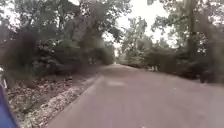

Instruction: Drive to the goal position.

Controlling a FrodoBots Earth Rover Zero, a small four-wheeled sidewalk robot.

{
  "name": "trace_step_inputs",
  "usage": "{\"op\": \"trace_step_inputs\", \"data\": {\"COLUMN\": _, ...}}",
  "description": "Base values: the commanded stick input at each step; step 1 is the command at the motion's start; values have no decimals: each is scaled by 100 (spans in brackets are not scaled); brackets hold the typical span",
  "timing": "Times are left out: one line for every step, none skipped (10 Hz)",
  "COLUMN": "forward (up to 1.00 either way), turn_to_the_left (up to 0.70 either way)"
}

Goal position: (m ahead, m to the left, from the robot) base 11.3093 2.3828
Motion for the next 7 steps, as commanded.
{"op": "trace_step_inputs", "data": {"forward": 70, "turn_to_the_left": -2}}
{"op": "trace_step_inputs", "data": {"forward": 70, "turn_to_the_left": -1}}
{"op": "trace_step_inputs", "data": {"forward": 70, "turn_to_the_left": -1}}
{"op": "trace_step_inputs", "data": {"forward": 70, "turn_to_the_left": -1}}
{"op": "trace_step_inputs", "data": {"forward": 70, "turn_to_the_left": -1}}
{"op": "trace_step_inputs", "data": {"forward": 70, "turn_to_the_left": -1}}
{"op": "trace_step_inputs", "data": {"forward": 70, "turn_to_the_left": -1}}
